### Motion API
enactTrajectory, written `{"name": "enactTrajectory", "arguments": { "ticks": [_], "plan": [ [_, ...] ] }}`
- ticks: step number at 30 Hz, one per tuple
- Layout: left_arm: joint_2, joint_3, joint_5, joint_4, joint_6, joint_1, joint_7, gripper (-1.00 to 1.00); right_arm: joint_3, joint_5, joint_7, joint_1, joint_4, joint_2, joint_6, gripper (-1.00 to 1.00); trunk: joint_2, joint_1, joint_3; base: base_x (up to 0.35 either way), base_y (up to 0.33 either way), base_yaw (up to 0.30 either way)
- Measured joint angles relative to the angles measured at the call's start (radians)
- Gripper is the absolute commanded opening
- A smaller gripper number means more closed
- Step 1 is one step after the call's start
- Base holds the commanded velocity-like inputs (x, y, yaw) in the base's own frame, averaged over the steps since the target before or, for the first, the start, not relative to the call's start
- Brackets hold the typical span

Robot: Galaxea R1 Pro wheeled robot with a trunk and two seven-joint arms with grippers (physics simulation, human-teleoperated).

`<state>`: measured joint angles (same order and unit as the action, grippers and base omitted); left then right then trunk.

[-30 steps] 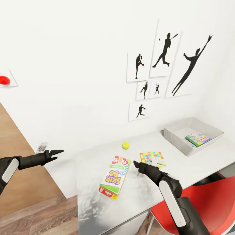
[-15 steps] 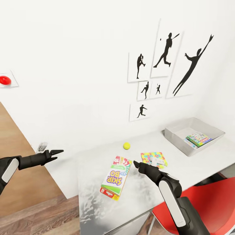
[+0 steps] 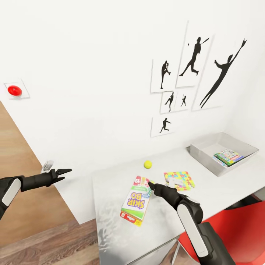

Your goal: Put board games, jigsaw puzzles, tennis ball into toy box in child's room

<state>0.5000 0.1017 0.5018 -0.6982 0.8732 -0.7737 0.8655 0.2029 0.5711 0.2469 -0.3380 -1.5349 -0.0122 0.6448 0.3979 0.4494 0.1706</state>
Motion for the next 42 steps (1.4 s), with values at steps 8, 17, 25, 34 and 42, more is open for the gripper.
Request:
{"name": "enactTrajectory", "arguments": {
  "ticks": [8, 17, 25, 34, 42],
  "plan": [
    [0.000, 0.000, 0.000, 0.000, 0.000, 0.000, 0.000, 1.00, 0.005, 0.000, 0.001, 0.000, -0.001, 0.000, 0.000, 1.00, 0.000, 0.000, 0.000, 0.000, 0.002, 0.000],
    [0.000, 0.000, 0.000, 0.000, 0.000, 0.000, 0.000, 1.00, 0.006, 0.000, 0.001, 0.000, 0.001, 0.000, 0.000, 1.00, 0.000, 0.000, 0.000, 0.000, 0.000, 0.000],
    [-0.001, 0.000, 0.000, 0.000, 0.000, 0.000, 0.000, 1.00, 0.006, 0.000, 0.008, 0.000, 0.001, -0.005, -0.001, 1.00, 0.000, 0.000, 0.000, 0.000, 0.000, 0.000],
    [-0.001, 0.000, 0.000, 0.000, 0.000, 0.000, 0.000, 1.00, 0.007, -0.003, 0.146, -0.007, 0.001, -0.085, 0.017, 1.00, 0.000, 0.000, 0.000, 0.000, 0.000, 0.000],
    [0.000, -0.001, 0.000, 0.000, 0.000, 0.000, 0.000, 1.00, 0.077, -0.002, 0.333, -0.043, 0.010, -0.146, 0.087, 1.00, 0.000, 0.000, 0.000, 0.069, 0.005, 0.000]
  ]
}}
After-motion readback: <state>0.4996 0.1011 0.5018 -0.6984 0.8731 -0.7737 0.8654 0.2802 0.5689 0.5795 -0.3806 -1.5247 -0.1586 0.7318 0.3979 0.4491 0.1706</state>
